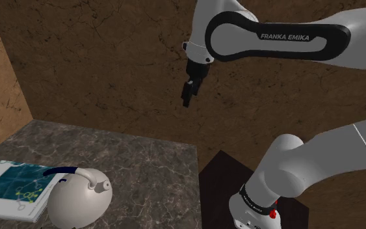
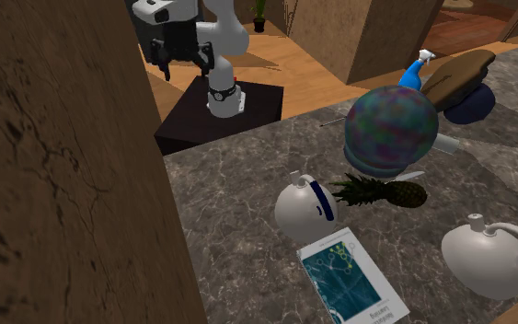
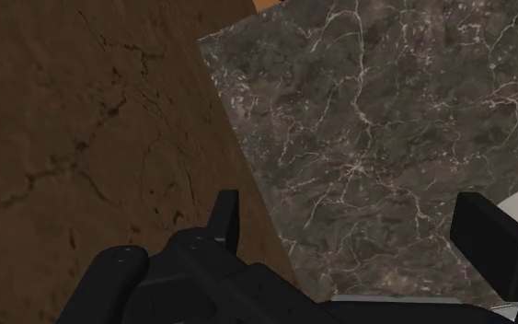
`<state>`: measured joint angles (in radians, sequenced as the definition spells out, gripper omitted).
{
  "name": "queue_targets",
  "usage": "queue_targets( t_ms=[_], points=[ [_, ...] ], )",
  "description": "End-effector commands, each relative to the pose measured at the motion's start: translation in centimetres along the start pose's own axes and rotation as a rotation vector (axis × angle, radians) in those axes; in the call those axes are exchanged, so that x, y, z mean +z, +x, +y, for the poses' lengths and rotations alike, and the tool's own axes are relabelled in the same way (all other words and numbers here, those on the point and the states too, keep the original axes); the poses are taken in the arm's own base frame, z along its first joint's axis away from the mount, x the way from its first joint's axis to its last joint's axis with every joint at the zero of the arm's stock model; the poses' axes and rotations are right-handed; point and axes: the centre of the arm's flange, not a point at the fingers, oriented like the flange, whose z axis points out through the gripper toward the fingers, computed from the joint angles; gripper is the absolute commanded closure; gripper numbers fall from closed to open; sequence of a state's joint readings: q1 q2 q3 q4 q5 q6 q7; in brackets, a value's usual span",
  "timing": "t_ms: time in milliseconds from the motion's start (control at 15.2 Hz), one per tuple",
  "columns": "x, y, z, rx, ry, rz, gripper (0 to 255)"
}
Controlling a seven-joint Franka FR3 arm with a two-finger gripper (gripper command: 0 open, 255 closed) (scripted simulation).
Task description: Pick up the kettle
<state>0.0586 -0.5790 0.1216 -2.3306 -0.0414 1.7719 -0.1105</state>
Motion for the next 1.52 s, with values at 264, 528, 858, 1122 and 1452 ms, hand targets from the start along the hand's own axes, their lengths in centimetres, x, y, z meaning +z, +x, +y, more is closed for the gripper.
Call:
queue_targets(
  t_ms=[264, 528, 858, 1122, 1452],
  points=[
    [2.8, 5.0, -5.9, -0.065, 0.015, -0.042, 0],
    [4.8, 8.1, -9.9, -0.109, 0.024, -0.07, 0],
    [7.5, 11.6, -15.1, -0.164, 0.036, -0.106, 0],
    [9.6, 14.2, -19.4, -0.207, 0.046, -0.134, 0],
    [12.3, 17.0, -25.0, -0.262, 0.057, -0.169, 0]
  ],
)
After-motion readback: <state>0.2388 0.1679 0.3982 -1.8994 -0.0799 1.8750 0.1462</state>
